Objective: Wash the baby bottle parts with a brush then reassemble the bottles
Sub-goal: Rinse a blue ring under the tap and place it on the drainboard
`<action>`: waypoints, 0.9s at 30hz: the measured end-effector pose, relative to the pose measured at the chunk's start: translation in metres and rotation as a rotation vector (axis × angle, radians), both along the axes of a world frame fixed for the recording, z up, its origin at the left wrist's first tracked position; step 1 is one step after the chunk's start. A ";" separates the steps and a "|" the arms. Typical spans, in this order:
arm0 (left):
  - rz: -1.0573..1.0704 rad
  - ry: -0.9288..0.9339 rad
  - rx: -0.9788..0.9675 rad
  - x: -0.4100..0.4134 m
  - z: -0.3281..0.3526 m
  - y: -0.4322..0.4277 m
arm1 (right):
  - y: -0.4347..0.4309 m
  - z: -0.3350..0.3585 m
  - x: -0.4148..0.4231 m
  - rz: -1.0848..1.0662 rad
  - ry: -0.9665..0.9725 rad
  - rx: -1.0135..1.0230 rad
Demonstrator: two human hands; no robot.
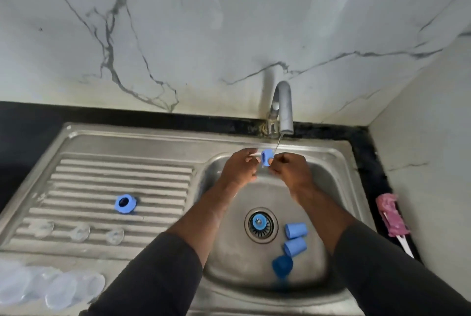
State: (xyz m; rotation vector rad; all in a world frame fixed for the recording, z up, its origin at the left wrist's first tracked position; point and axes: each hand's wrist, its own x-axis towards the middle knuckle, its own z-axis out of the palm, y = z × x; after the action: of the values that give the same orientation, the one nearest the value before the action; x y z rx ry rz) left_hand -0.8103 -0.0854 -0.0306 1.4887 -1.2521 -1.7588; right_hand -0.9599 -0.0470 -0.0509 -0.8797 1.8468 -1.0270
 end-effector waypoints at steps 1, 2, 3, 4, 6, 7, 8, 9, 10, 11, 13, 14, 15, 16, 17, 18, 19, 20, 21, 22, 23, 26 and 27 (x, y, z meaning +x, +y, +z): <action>-0.009 0.029 0.006 -0.005 0.004 -0.004 | 0.001 0.007 -0.001 -0.005 0.013 -0.015; -0.017 0.076 0.016 -0.008 0.006 -0.006 | 0.003 0.011 -0.002 0.001 0.020 -0.033; -0.028 0.124 0.029 -0.010 0.007 -0.007 | 0.004 0.015 -0.003 0.011 0.023 -0.043; -0.035 0.170 0.045 -0.013 0.008 -0.008 | 0.007 0.019 -0.004 0.012 0.009 -0.053; -0.033 0.207 0.064 -0.016 0.008 -0.007 | 0.015 0.024 -0.006 -0.002 -0.059 -0.061; -0.024 0.204 0.070 -0.017 0.007 -0.007 | 0.018 0.026 -0.006 -0.003 -0.100 -0.070; -0.017 0.205 0.074 -0.017 0.007 -0.006 | 0.022 0.028 -0.006 0.007 -0.137 -0.082; -0.021 0.209 0.080 -0.017 0.006 -0.005 | 0.024 0.028 -0.006 0.024 -0.162 -0.095; -0.025 0.229 0.089 -0.016 0.005 -0.004 | 0.027 0.030 -0.004 0.036 -0.187 -0.111; -0.034 0.241 0.084 -0.014 0.005 -0.003 | 0.029 0.029 -0.004 0.028 -0.229 -0.129; -0.056 0.233 0.016 -0.009 0.005 -0.004 | 0.029 0.031 -0.002 -0.077 -0.422 -0.153; -0.070 0.230 -0.033 -0.007 0.005 -0.004 | 0.027 0.032 -0.002 -0.138 -0.528 -0.148; -0.085 0.224 -0.083 -0.005 0.005 -0.005 | 0.025 0.033 -0.002 -0.170 -0.590 -0.129; -0.096 0.219 -0.123 -0.003 0.005 -0.005 | 0.022 0.034 -0.002 -0.155 -0.592 -0.087; -0.106 0.215 -0.152 -0.002 0.006 -0.005 | 0.020 0.033 -0.001 -0.110 -0.565 -0.038; -0.114 0.223 -0.170 -0.002 0.006 -0.005 | 0.019 0.033 0.000 -0.065 -0.525 -0.002; -0.126 0.235 -0.183 -0.001 0.006 -0.005 | 0.017 0.033 0.001 -0.045 -0.502 0.009; -0.134 0.246 -0.187 -0.001 0.007 -0.005 | 0.016 0.035 0.003 -0.046 -0.495 -0.002; -0.135 0.246 -0.179 -0.002 0.009 -0.004 | 0.016 0.035 0.003 -0.052 -0.498 -0.027; -0.128 0.250 -0.152 -0.002 0.010 -0.004 | 0.016 0.037 0.004 -0.050 -0.500 -0.049; -0.120 0.253 -0.116 -0.002 0.010 -0.004 | 0.017 0.038 0.004 -0.049 -0.499 -0.067; -0.092 0.197 -0.059 -0.005 0.010 -0.004 | 0.017 0.039 0.003 -0.057 -0.468 -0.108; -0.087 0.171 -0.051 -0.006 0.010 -0.004 | 0.017 0.039 0.003 -0.051 -0.423 -0.110</action>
State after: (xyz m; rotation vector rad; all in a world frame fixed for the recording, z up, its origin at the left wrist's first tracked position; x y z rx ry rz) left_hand -0.8162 -0.0898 -0.0203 1.2445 -1.2801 -1.8526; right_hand -0.9572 -0.0302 -0.0118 -0.6205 1.4732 -1.2491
